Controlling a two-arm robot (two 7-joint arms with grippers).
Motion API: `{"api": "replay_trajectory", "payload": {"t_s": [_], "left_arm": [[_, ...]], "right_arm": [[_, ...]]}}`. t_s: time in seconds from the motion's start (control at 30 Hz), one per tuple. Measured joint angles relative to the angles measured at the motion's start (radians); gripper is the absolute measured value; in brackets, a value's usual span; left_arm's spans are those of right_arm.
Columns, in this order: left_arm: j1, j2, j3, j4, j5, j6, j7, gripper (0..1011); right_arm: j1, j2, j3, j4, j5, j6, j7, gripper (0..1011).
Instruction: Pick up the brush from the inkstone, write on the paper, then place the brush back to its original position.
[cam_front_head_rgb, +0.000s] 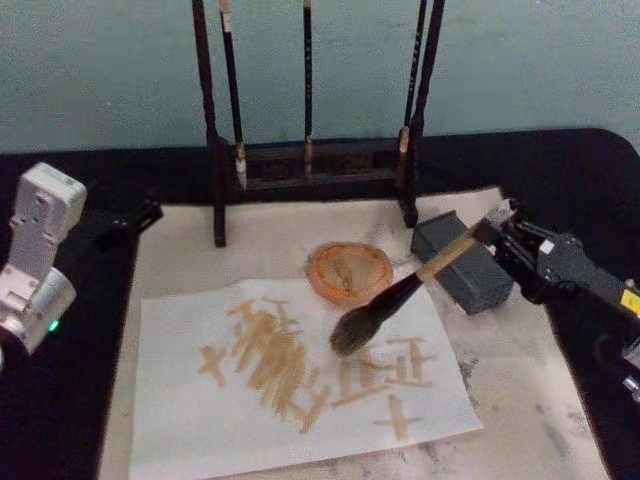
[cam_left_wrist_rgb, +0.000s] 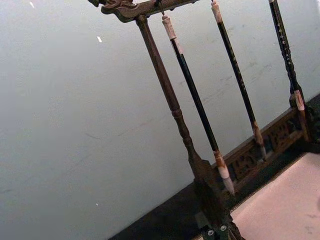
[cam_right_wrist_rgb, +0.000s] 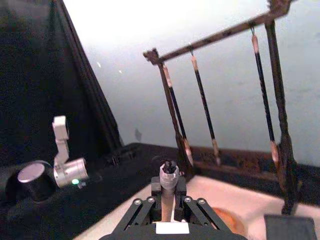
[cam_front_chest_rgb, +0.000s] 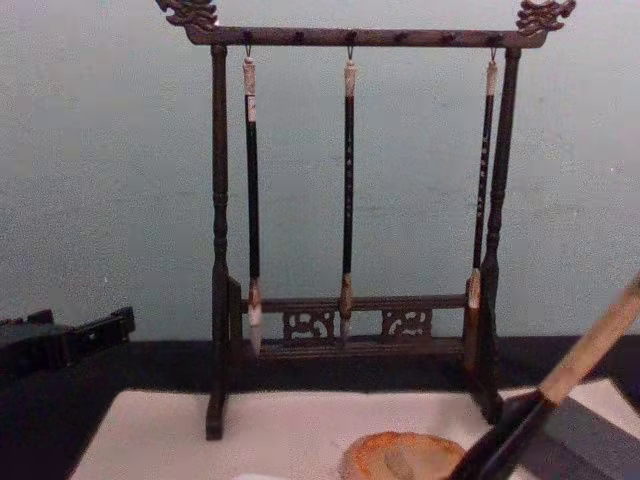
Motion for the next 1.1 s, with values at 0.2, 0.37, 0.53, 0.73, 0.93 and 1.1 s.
{"api": "replay_trajectory", "payload": {"t_s": [0.2, 0.37, 0.53, 0.73, 0.93, 1.1], "left_arm": [[0.0, 0.0, 0.0, 0.0, 0.0, 0.0, 0.0, 1002], [0.0, 0.0, 0.0, 0.0, 0.0, 0.0, 0.0, 1002], [0.0, 0.0, 0.0, 0.0, 0.0, 0.0, 0.0, 1002], [0.0, 0.0, 0.0, 0.0, 0.0, 0.0, 0.0, 1000], [0.0, 0.0, 0.0, 0.0, 0.0, 0.0, 0.0, 1002], [0.0, 0.0, 0.0, 0.0, 0.0, 0.0, 0.0, 1002]], "right_arm": [[-0.003, 0.002, 0.01, -0.038, 0.01, -0.003, 0.011, 160], [0.016, -0.001, -0.001, -0.059, 0.016, 0.012, 0.016, 160], [0.047, -0.011, -0.03, -0.076, 0.015, 0.024, 0.018, 160], [0.085, -0.03, -0.083, -0.062, -0.011, 0.038, 0.016, 159], [0.112, -0.051, -0.128, -0.015, -0.026, 0.054, 0.014, 160], [0.128, -0.062, -0.156, 0.025, -0.035, 0.065, 0.013, 160]]}}
